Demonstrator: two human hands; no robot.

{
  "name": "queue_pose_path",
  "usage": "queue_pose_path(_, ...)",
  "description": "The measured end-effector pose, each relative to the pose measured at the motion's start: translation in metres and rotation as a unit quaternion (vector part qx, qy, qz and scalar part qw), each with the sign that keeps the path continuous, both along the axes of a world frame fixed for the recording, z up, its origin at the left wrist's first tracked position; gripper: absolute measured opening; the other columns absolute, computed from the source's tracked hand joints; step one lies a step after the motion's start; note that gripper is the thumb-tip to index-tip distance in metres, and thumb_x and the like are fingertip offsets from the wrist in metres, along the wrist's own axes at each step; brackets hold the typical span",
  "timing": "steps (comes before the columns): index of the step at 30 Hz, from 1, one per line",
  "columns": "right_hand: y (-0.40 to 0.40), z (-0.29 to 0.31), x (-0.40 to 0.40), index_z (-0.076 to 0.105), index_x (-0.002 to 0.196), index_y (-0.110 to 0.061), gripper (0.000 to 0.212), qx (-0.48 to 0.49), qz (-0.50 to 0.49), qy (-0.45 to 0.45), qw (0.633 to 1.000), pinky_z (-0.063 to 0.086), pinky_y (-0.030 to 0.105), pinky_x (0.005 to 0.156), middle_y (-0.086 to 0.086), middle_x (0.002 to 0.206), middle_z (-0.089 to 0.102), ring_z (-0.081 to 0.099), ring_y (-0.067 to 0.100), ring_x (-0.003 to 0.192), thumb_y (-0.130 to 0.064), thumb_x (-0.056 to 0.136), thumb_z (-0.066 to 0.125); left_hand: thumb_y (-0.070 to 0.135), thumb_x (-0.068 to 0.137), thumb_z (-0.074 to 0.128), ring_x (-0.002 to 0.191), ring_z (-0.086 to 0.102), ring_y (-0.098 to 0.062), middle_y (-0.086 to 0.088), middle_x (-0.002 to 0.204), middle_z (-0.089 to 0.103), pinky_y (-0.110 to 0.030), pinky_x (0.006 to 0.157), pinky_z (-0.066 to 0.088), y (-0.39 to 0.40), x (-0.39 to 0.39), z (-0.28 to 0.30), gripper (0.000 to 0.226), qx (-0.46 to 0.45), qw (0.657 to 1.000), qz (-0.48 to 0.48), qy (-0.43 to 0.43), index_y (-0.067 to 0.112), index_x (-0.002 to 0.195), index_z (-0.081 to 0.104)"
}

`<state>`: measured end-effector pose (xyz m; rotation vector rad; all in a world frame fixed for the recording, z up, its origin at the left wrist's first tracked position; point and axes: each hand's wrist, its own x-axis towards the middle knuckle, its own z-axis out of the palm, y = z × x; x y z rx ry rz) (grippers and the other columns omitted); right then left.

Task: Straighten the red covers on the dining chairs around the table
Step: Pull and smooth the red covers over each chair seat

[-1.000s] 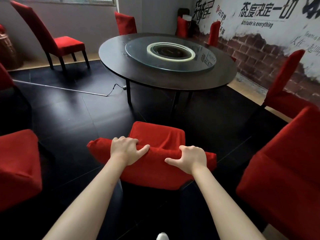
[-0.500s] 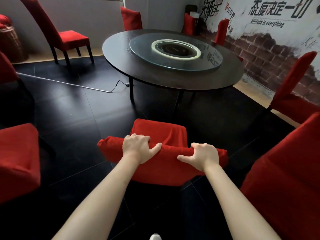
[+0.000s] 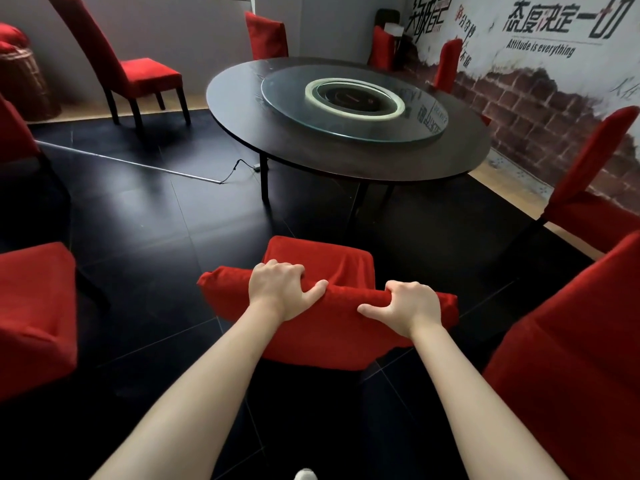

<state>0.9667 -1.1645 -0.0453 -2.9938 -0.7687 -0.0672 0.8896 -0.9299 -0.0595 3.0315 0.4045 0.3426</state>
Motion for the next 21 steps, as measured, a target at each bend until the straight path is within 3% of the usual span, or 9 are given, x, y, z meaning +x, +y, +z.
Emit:
queue_pose_path(11,-0.002,0.000,0.005,0.051,0.065,-0.017,0.076,-0.004,0.002,-0.015,1.000,0.029,0.024,0.045,-0.009,0.054,0.050,0.047,0.007,0.050,-0.092,0.061,0.038,0.078,0.072,0.006,0.088,0.062,-0.020,0.004,0.086,0.071,-0.034,0.075,0.044,-0.003,0.004,0.001,0.087,0.004,1.000,-0.002,-0.004,0.027,0.095,0.072)
queue_pose_path(17,-0.007,-0.003,-0.002,0.051,0.065,-0.017,0.076,0.000,0.000,-0.013,1.000,0.032,0.025,0.048,-0.009,0.056,0.051,0.049,0.009,0.053,-0.091,0.059,0.035,0.078,0.072,0.006,0.088,0.062,-0.020,0.003,0.087,0.070,-0.034,0.075,0.043,-0.009,-0.003,-0.003,0.086,0.010,1.000,-0.005,-0.002,0.027,0.095,0.071)
queue_pose_path(21,-0.006,-0.003,-0.002,0.052,0.065,-0.019,0.076,0.007,0.000,-0.019,1.000,0.027,0.024,0.046,-0.010,0.056,0.050,0.048,0.008,0.053,-0.092,0.058,0.033,0.079,0.072,0.008,0.086,0.062,-0.021,0.003,0.085,0.070,-0.034,0.073,0.041,-0.008,-0.002,-0.003,0.085,0.009,1.000,0.001,-0.007,0.027,0.092,0.072)
